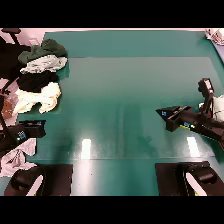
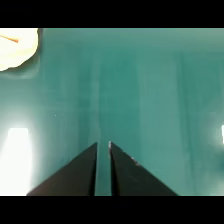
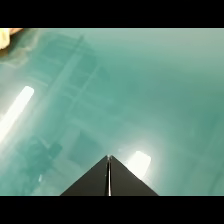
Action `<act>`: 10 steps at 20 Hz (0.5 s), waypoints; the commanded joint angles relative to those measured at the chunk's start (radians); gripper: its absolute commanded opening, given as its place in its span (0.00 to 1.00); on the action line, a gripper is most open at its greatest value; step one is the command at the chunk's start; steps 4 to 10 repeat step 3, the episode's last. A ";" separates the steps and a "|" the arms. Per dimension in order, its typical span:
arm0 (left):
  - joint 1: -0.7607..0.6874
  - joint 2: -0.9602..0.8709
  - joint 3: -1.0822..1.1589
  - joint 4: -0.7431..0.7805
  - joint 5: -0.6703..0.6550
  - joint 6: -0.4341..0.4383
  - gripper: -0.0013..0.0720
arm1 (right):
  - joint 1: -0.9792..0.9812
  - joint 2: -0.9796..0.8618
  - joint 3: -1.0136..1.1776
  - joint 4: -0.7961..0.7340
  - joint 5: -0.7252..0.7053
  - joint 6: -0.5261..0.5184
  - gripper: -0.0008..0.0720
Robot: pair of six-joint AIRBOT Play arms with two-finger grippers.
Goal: Fold the shirts.
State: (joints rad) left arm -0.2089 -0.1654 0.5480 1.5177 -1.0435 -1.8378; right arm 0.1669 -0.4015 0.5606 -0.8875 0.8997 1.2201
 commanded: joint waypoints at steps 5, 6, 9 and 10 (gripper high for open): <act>0.000 0.003 -0.003 0.000 0.082 -0.002 0.17 | 0.008 0.079 -0.013 0.000 -0.009 0.006 0.04; 0.000 0.003 -0.003 0.000 0.082 -0.002 0.17 | 0.008 0.079 -0.013 0.000 -0.009 0.006 0.04; 0.000 0.003 -0.003 0.000 0.082 -0.002 0.17 | 0.008 0.079 -0.013 0.000 -0.009 0.006 0.04; 0.000 0.003 -0.003 0.000 0.082 -0.002 0.17 | 0.008 0.079 -0.013 0.000 -0.009 0.006 0.04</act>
